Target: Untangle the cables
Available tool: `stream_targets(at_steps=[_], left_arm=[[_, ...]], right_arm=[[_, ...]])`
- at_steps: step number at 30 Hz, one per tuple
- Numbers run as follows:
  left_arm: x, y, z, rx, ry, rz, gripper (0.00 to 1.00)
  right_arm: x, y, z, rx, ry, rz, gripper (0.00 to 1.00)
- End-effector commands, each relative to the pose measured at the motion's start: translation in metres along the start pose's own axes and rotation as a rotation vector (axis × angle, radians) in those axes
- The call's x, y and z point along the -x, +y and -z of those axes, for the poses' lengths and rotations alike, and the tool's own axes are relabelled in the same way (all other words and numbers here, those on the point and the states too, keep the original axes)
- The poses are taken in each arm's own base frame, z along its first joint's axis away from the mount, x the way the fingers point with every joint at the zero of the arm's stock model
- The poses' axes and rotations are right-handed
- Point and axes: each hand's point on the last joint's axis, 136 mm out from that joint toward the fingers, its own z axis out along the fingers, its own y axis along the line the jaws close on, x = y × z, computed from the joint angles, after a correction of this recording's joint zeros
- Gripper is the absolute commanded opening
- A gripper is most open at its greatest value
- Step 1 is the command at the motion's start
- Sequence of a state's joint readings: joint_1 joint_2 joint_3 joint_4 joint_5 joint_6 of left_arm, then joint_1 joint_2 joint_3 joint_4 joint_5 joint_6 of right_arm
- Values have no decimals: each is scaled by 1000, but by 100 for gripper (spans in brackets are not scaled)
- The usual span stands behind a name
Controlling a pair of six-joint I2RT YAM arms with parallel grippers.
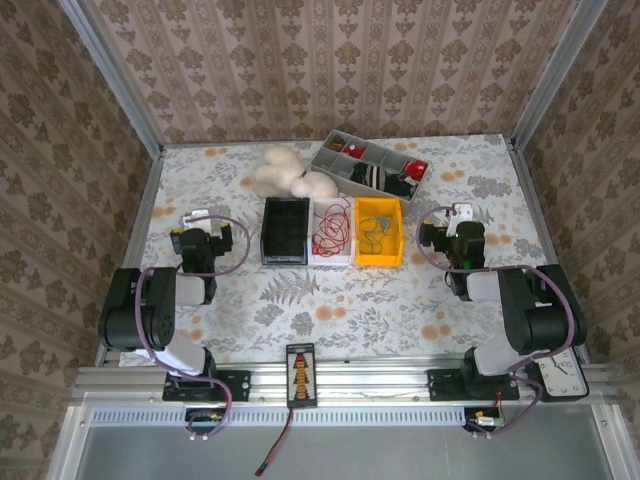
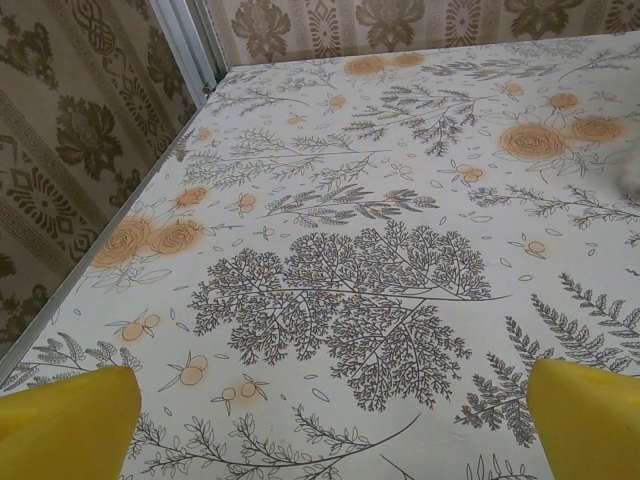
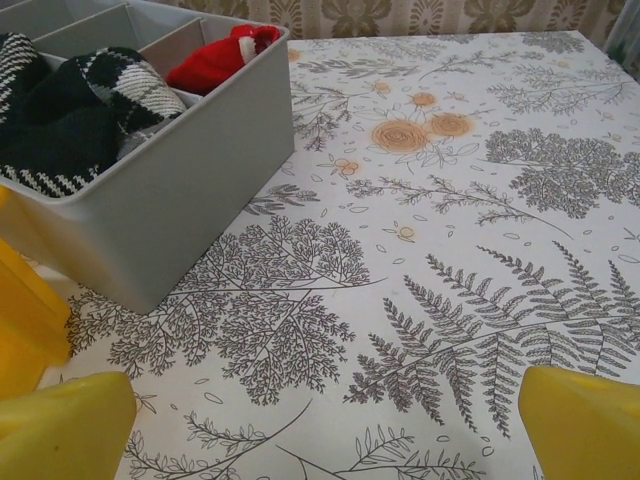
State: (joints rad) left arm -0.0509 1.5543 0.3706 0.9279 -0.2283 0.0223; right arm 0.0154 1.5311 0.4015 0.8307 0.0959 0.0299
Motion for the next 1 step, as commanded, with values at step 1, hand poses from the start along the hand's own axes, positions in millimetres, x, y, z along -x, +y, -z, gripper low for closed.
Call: stream_targets(at_steps=[1], left_arm=[[8,-2,-1,-6,-25,-13,100]], right_arm=[[9,3,-1,19,-27,-8,100]])
